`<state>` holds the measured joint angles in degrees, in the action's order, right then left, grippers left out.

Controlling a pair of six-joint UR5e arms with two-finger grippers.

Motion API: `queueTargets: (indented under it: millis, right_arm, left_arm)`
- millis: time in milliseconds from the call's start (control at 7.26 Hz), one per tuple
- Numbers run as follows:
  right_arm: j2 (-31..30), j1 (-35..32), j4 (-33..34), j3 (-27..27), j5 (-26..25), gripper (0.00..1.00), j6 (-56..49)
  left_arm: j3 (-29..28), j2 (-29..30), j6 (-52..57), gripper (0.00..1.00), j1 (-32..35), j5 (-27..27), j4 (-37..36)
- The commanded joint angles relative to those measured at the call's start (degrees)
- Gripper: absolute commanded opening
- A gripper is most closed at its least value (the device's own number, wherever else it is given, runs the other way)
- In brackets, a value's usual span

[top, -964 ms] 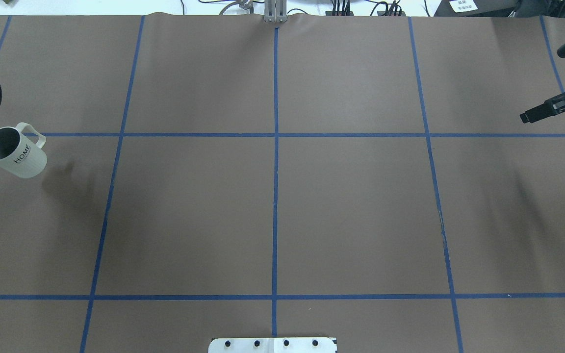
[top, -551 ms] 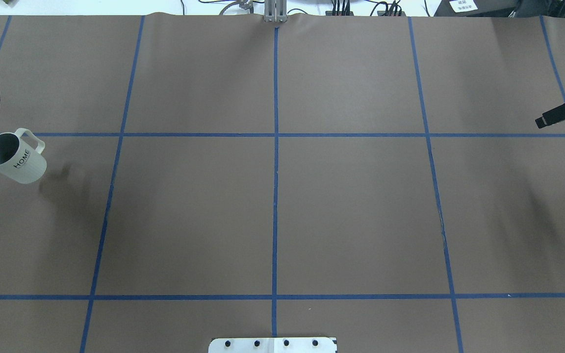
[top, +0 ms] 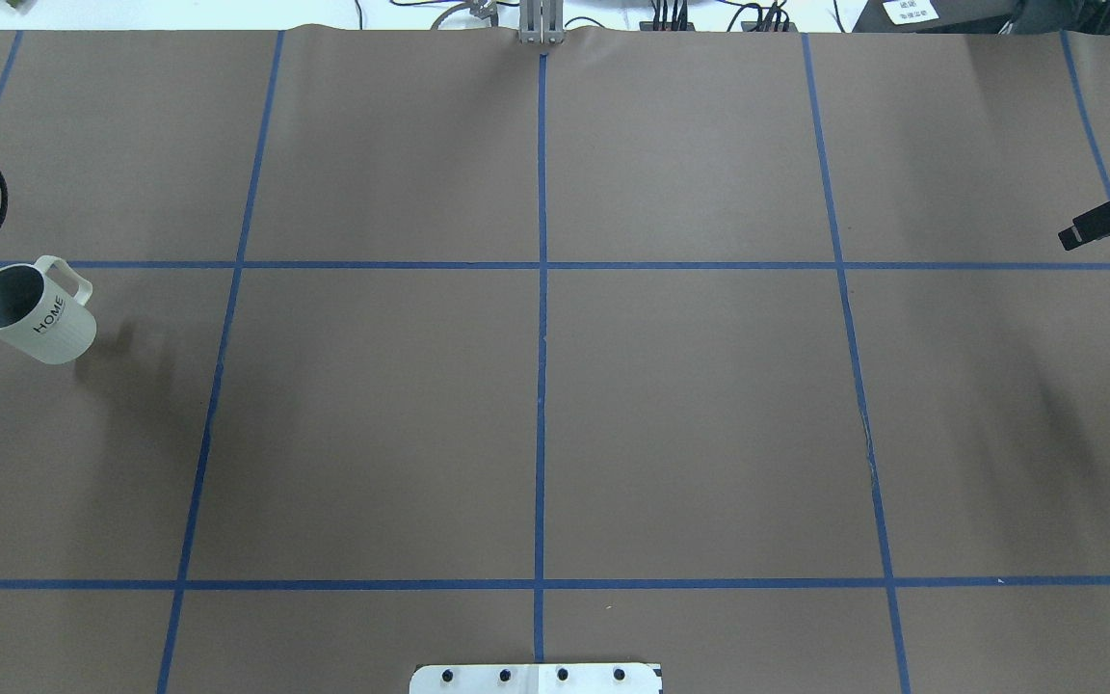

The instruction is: Left arm hands cup to right arm to dump lemon

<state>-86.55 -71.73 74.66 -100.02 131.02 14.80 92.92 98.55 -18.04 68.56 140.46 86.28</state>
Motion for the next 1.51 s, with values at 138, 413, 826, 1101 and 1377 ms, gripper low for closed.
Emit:
queueTargets:
  millis: [138, 413, 826, 1101, 1377]
  right_arm:
    - [0.2, 0.5, 0.0, 0.2, -0.3, 1.0, 0.0]
    - [0.2, 0.6, 0.0, 0.0, -0.1, 1.0, 0.0]
    - [0.7, 0.5, 0.1, -0.1, -0.1, 1.0, 0.1]
    - [5.2, -3.0, 10.8, -0.6, -0.1, 1.0, -0.1]
    - [5.7, -6.3, 17.3, -3.2, -0.1, 1.0, -1.6]
  left_arm:
    - [-0.5, 0.1, -0.2, 0.04, -2.8, -0.8, 0.1]
    - [-0.5, 0.0, 0.0, 0.6, -3.2, -0.8, 0.1]
    - [1.6, -0.2, 0.0, 1.0, -2.5, -0.8, 2.9]
    - [3.1, 0.0, 3.3, 1.0, 5.4, -1.0, 2.8]
    - [0.3, 0.1, 10.7, 1.0, 13.2, -1.1, 2.3]
